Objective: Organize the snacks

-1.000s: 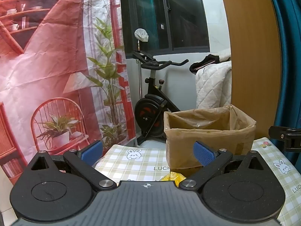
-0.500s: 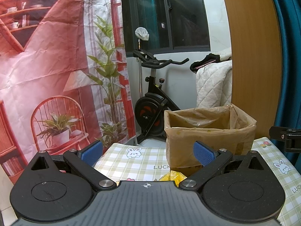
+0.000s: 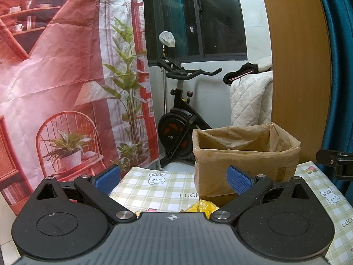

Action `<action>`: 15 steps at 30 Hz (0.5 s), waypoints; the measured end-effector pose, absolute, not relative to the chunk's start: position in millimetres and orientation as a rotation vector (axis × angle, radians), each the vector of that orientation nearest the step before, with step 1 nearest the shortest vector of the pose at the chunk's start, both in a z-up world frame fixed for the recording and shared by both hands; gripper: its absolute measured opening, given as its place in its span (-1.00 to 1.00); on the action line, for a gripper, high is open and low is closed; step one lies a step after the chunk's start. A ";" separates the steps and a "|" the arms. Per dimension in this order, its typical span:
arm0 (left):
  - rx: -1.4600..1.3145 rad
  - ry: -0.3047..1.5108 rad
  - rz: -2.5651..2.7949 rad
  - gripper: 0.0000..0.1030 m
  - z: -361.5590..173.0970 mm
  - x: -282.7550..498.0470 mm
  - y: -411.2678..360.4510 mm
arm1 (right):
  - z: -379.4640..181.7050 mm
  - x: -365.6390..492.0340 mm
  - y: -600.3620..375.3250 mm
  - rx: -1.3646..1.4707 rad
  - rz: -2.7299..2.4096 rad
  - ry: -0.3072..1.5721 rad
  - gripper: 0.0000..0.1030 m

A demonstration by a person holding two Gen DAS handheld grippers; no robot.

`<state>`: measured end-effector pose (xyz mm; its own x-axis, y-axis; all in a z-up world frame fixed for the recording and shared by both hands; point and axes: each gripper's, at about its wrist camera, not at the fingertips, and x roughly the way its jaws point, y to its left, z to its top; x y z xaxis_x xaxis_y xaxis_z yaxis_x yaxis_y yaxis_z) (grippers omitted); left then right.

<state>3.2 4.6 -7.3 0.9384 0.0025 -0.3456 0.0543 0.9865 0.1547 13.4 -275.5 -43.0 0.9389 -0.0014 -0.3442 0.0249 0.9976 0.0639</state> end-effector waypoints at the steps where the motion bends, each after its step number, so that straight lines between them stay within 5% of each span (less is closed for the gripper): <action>1: 0.163 0.352 -0.027 1.00 -7.9 3.1 4.8 | -43.0 13.3 -275.4 0.068 -0.013 0.351 0.99; 15: 0.162 0.305 -0.012 1.00 -6.6 3.7 3.9 | -46.5 10.1 -279.7 0.072 -0.014 0.345 0.99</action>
<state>3.7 3.9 -6.6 0.9538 0.0122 -0.3000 0.0367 0.9870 0.1565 10.1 -279.7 -46.5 0.9411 -0.0018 -0.3380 0.0263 0.9973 0.0681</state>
